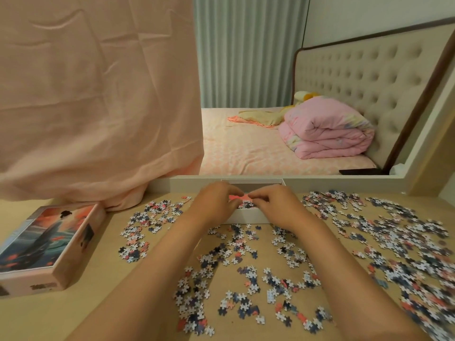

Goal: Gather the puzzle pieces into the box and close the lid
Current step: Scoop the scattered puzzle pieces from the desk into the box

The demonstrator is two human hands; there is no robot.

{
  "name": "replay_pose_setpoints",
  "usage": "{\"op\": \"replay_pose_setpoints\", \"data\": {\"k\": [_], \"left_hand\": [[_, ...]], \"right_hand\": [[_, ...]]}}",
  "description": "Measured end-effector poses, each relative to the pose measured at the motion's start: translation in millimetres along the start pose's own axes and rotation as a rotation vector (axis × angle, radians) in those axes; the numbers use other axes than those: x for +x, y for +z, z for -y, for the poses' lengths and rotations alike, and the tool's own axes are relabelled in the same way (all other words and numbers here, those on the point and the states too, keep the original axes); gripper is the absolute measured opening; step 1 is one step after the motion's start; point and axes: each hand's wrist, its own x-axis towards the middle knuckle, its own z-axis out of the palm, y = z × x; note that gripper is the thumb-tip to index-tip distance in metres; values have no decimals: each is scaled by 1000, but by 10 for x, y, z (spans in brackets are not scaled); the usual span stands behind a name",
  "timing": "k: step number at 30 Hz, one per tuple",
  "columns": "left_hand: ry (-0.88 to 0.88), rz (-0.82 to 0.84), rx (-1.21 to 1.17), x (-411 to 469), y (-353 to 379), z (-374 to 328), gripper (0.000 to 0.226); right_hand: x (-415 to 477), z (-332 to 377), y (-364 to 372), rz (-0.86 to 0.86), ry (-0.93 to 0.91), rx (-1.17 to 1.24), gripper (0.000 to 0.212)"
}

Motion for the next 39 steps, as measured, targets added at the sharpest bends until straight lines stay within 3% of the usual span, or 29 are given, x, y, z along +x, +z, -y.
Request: {"op": "replay_pose_setpoints", "data": {"k": [4, 7, 10, 13, 17, 22, 25, 27, 29, 31, 36, 38, 39], "left_hand": [[42, -148, 19, -241, -80, 34, 21], [-27, -173, 3, -446, -172, 99, 12], [-122, -78, 108, -627, -166, 210, 22], [-149, 89, 131, -767, -96, 280, 48], [-112, 313, 133, -843, -54, 245, 70], [-35, 325, 63, -827, -210, 178, 52], [-37, 389, 75, -834, -304, 167, 74], [-83, 474, 115, -857, -322, 173, 104], [-100, 524, 181, -883, -294, 188, 115], [-85, 496, 175, -881, -272, 212, 107], [-14, 377, 70, -845, -268, 199, 54], [-19, 363, 41, -845, -288, 169, 52], [-39, 373, 43, -847, -307, 157, 62]], "right_hand": [[-73, 105, -31, -30, -54, -55, 27], [-160, 265, -110, -49, -119, -45, 24], [-292, 372, -48, 158, -144, -116, 23], [-386, 358, 158, 288, -186, -288, 31], [-453, 296, 323, 313, -199, -363, 40], [-500, 388, 156, 373, -165, -221, 33], [-472, 384, 33, 329, -128, -212, 29], [-480, 382, 46, 397, -97, -315, 54], [-509, 407, 116, 494, -42, -373, 85], [-523, 432, 171, 517, -22, -363, 89], [-499, 461, 156, 469, -47, -268, 64], [-494, 469, 110, 471, -38, -244, 66], [-492, 467, 65, 474, -26, -238, 71]]}}
